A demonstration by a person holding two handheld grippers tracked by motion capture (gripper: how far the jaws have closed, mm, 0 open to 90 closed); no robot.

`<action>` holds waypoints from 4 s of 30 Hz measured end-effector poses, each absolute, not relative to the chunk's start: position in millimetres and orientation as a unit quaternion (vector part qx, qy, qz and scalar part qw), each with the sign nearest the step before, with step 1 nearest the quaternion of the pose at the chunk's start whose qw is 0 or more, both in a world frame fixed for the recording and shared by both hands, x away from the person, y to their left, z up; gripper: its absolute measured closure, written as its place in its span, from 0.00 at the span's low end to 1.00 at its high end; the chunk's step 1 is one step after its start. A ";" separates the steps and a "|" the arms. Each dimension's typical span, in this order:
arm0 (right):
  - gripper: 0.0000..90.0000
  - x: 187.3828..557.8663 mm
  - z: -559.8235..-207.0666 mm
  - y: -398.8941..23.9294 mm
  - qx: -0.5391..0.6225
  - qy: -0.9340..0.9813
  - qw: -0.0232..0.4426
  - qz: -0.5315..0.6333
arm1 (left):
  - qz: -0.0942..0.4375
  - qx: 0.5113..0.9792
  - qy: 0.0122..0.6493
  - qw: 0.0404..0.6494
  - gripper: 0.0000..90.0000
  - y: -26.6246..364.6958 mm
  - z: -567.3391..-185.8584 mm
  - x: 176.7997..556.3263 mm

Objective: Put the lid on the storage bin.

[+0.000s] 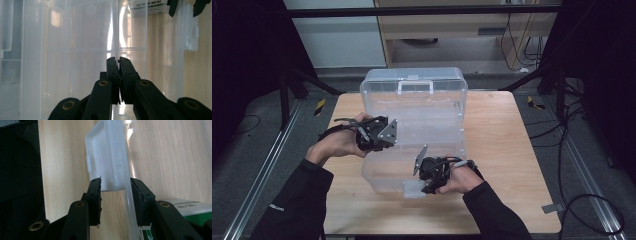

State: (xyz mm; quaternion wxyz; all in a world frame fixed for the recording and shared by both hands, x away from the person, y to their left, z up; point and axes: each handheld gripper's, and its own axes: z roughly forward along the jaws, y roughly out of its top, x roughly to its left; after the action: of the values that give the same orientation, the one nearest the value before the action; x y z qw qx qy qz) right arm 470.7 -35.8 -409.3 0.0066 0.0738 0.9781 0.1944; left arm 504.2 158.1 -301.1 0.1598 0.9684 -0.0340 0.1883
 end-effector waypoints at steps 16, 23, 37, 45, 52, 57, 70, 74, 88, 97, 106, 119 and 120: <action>0.68 468.4 -409.7 -35.8 0.080 0.977 0.012 0.197 | 0.176 0.969 -0.031 0.170 0.96 160.6 -306.9 496.5; 0.67 467.2 -410.0 -36.0 0.081 0.977 0.017 0.199 | 0.169 0.970 -0.029 0.173 0.96 161.1 -309.8 493.8; 0.58 460.5 -397.9 -53.6 0.106 0.959 0.031 0.261 | 0.157 0.971 -0.026 0.181 0.95 162.5 -313.1 491.7; 0.72 458.5 -378.3 -99.9 0.182 0.911 0.067 0.364 | 0.158 0.971 -0.027 0.180 0.95 162.0 -312.4 492.7; 0.82 453.3 -364.9 -132.5 0.219 0.876 0.094 0.419 | 0.158 0.971 -0.026 0.178 0.95 161.4 -312.0 492.8; 0.90 451.5 -360.2 -144.7 0.233 0.861 0.093 0.442 | 0.158 0.971 -0.024 0.177 0.94 161.1 -311.8 492.9; 1.00 458.4 -335.2 -167.6 0.269 0.801 0.110 0.523 | 0.157 0.971 -0.021 0.179 0.94 161.1 -311.9 493.5; 1.00 474.6 -329.9 -174.6 0.303 0.773 0.135 0.541 | 0.156 0.971 -0.020 0.180 0.94 161.0 -312.0 493.7; 1.00 517.4 -335.7 -188.3 0.369 0.740 0.161 0.539 | 0.158 0.970 -0.019 0.183 0.94 162.6 -312.8 492.4; 1.00 521.3 -336.3 -191.9 0.378 0.734 0.164 0.540 | 0.157 0.970 -0.019 0.182 0.94 162.6 -314.1 490.8; 1.00 520.5 -335.2 -197.0 0.383 0.726 0.161 0.548 | 0.156 0.970 -0.020 0.183 0.93 162.6 -316.5 488.6; 1.00 514.9 -338.2 -196.1 0.377 0.734 0.151 0.544 | 0.157 0.969 -0.018 0.192 0.92 164.8 -320.4 485.6; 1.00 515.0 -339.8 -196.3 0.379 0.735 0.149 0.542 | 0.157 0.969 -0.017 0.192 0.92 165.0 -320.7 485.3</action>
State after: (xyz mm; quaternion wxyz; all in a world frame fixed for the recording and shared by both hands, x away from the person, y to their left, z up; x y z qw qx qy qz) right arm 515.0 -196.3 -339.8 0.1489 0.3786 0.7351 0.5423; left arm 485.3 165.0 -320.7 0.1919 0.9686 -0.0171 0.1573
